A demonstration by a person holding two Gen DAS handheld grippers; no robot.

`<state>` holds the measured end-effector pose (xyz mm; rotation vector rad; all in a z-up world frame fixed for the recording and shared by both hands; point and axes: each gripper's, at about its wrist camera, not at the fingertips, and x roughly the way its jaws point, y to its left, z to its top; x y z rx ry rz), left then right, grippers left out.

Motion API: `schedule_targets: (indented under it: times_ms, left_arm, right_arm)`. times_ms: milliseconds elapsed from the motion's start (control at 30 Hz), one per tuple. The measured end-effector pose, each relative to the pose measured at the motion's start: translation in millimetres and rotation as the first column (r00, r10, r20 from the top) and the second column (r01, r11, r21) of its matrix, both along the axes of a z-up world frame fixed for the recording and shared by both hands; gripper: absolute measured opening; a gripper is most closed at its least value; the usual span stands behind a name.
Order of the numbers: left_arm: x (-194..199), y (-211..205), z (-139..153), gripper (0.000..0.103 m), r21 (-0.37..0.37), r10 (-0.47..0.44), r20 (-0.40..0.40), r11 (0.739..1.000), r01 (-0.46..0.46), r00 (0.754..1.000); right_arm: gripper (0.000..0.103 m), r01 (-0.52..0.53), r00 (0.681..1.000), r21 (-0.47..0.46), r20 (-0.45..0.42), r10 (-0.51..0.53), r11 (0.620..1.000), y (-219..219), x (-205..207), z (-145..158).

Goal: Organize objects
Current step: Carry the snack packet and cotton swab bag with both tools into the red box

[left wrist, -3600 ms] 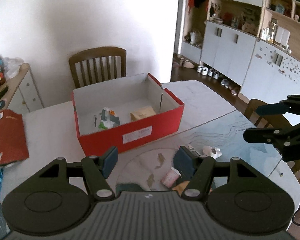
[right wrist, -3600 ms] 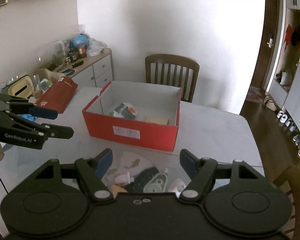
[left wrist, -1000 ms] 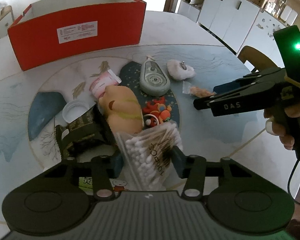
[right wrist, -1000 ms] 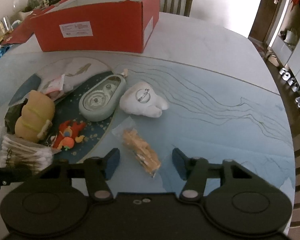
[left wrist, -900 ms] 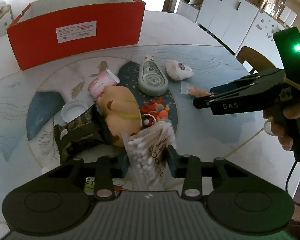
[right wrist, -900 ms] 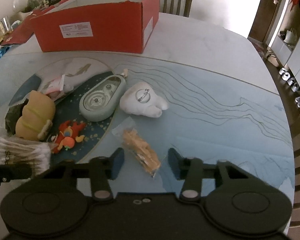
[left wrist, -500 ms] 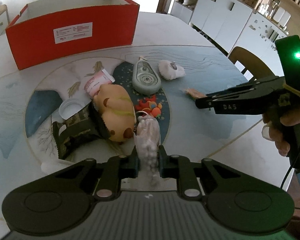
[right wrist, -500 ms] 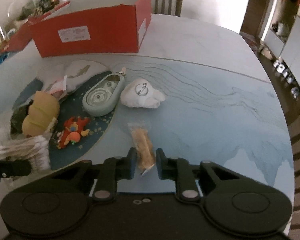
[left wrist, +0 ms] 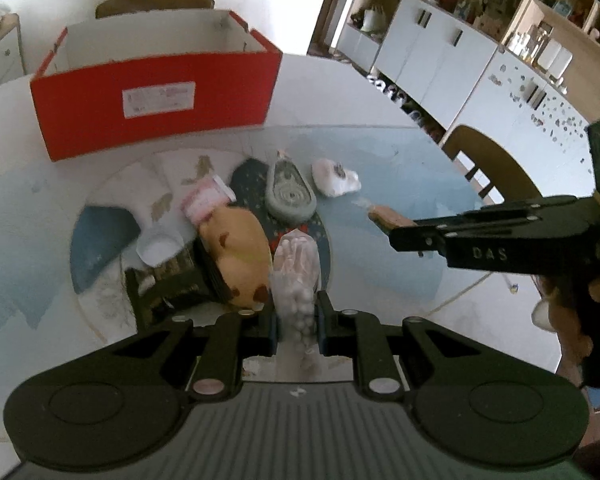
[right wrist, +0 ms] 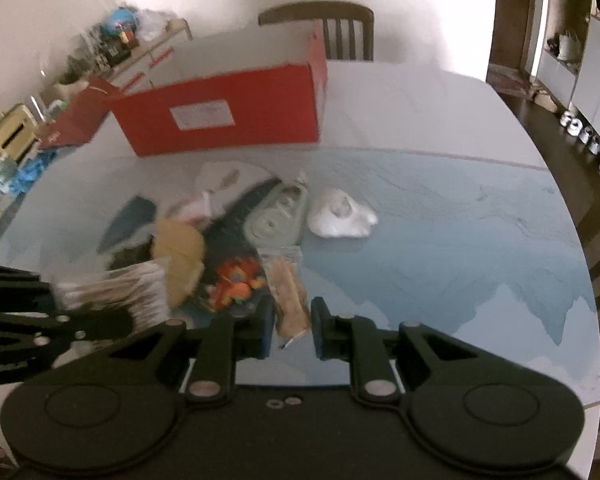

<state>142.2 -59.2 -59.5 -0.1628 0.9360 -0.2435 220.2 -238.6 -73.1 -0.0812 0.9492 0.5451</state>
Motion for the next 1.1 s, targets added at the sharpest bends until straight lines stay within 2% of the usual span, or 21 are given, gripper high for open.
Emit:
schedule_targets:
  times_ms: [300,733,1100]
  left_arm:
    - [21,30,40,0.017,-0.003,0.034,0.071,0.999,-0.034,0.997]
    - [82,85,94,0.017,0.081,0.024,0.193,0.996,-0.040,0.981]
    - [156,123,93,0.017,0.197,-0.045,0.177,0.980,0.009,0.983]
  right_arm:
    - [0.018,-0.022,0.999,0.054,0.051,0.019,0.998,26,8,43]
    - [0.018,-0.047,0.991,0.067,0.129,0.038,0.997,81,63,90]
    - [0.018,-0.017,0.988,0.000,0.153,0.017,1.000,131,119,94]
